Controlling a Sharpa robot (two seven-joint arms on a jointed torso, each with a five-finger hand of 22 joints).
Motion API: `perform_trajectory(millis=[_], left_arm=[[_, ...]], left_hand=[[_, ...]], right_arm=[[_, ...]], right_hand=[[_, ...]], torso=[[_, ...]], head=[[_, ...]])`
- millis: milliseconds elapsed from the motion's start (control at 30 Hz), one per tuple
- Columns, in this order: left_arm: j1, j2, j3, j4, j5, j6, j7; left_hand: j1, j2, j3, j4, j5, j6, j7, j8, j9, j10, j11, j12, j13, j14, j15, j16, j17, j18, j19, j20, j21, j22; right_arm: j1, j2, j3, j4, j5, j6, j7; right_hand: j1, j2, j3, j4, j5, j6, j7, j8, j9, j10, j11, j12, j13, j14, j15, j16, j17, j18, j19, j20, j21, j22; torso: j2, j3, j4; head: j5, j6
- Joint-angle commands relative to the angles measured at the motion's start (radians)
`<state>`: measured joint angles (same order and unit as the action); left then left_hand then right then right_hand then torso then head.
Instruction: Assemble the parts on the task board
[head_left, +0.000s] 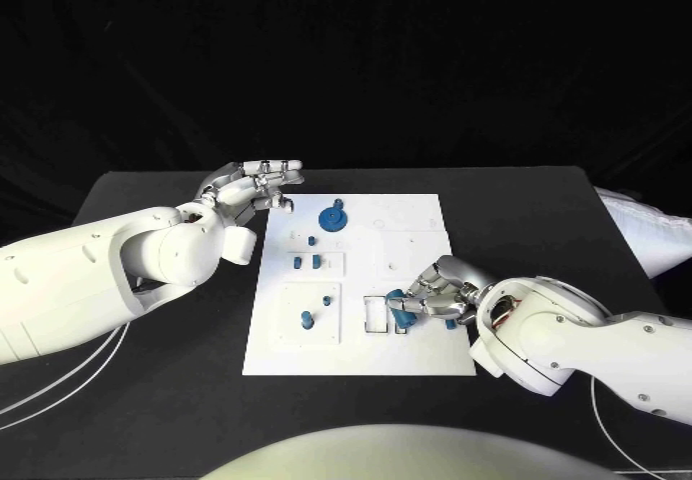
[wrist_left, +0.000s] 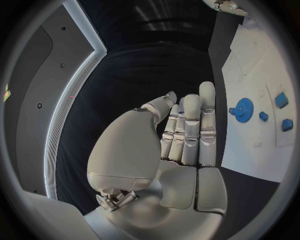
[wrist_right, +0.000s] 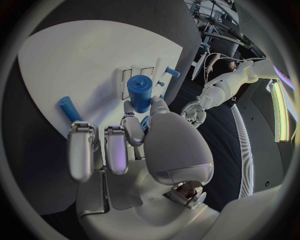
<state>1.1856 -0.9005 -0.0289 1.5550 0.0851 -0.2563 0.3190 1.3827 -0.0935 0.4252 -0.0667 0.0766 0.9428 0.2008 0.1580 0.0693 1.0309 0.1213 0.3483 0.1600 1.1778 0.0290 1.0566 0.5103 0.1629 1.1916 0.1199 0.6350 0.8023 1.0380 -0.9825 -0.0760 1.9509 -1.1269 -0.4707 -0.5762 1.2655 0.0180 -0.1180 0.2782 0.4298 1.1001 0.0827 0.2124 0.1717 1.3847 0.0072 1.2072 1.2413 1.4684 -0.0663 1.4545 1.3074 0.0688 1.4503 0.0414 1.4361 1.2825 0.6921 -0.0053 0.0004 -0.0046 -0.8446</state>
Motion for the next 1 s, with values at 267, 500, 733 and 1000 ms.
perform_trajectory(millis=[267, 500, 733, 1000], left_arm=[[0.0, 0.005, 0.001, 0.003, 0.002, 0.022, 0.005], [0.0, 0.005, 0.001, 0.003, 0.002, 0.022, 0.005], [0.0, 0.005, 0.001, 0.004, 0.002, 0.019, 0.007], [0.0, 0.005, 0.001, 0.004, 0.002, 0.019, 0.006]], left_hand=[[0.001, 0.003, -0.008, 0.0, 0.006, -0.009, 0.0, 0.004, 0.001, -0.008, -0.002, 0.007, 0.001, -0.006, 0.001, 0.006, -0.002, 0.019, -0.002, 0.006, -0.005, -0.001], [0.001, 0.003, -0.008, 0.0, 0.006, -0.009, 0.0, 0.004, 0.001, -0.008, -0.002, 0.007, 0.001, -0.006, 0.001, 0.006, -0.002, 0.019, -0.002, 0.006, -0.005, -0.001], [0.001, 0.003, -0.008, 0.0, 0.006, -0.009, 0.0, 0.004, 0.001, -0.008, -0.002, 0.007, 0.001, -0.006, 0.001, 0.006, -0.002, 0.019, -0.002, 0.006, -0.005, -0.001], [0.001, 0.003, -0.008, 0.0, 0.006, -0.009, 0.0, 0.004, 0.001, -0.008, -0.002, 0.007, 0.001, -0.006, 0.001, 0.006, -0.002, 0.019, -0.002, 0.006, -0.005, -0.001]], right_arm=[[0.0, 0.049, 0.0, -0.017, -0.055, 0.018, -0.005], [0.0, 0.061, 0.001, -0.026, -0.08, 0.043, -0.016], [0.0, 0.067, 0.001, -0.041, -0.114, 0.111, -0.027], [0.0, 0.071, 0.0, -0.041, -0.125, 0.157, -0.029]], right_hand=[[-0.009, -0.001, -0.012, 0.005, -0.004, 0.014, -0.008, 0.006, 0.014, 0.016, -0.012, -0.009, 0.0, 0.059, -0.007, 0.003, 0.001, -0.009, 0.003, -0.008, 0.003, 0.002], [-0.014, -0.004, -0.018, 0.006, -0.012, 0.013, -0.008, 0.006, 0.017, 0.015, -0.012, -0.013, -0.002, 0.059, -0.007, 0.002, 0.0, -0.009, 0.003, -0.008, 0.003, 0.002], [-0.039, -0.005, -0.047, 0.009, -0.074, 0.007, -0.008, 0.007, 0.027, 0.007, -0.01, -0.041, -0.017, 0.055, -0.006, -0.006, -0.015, -0.009, 0.002, -0.007, 0.001, 0.0], [-0.06, 0.002, -0.067, 0.01, -0.101, 0.005, -0.008, 0.008, 0.034, 0.005, -0.011, -0.053, -0.021, 0.055, -0.006, -0.007, -0.016, -0.009, 0.002, -0.007, 0.001, 0.002]], torso=[[-0.001, 0.0, 0.0001], [0.0, -0.0003, -0.0014], [0.0, 0.0001, -0.0008], [0.0, 0.0005, -0.0022]], head=[[0.002, -0.004], [0.005, -0.006], [0.007, -0.007], [0.01, -0.009]])
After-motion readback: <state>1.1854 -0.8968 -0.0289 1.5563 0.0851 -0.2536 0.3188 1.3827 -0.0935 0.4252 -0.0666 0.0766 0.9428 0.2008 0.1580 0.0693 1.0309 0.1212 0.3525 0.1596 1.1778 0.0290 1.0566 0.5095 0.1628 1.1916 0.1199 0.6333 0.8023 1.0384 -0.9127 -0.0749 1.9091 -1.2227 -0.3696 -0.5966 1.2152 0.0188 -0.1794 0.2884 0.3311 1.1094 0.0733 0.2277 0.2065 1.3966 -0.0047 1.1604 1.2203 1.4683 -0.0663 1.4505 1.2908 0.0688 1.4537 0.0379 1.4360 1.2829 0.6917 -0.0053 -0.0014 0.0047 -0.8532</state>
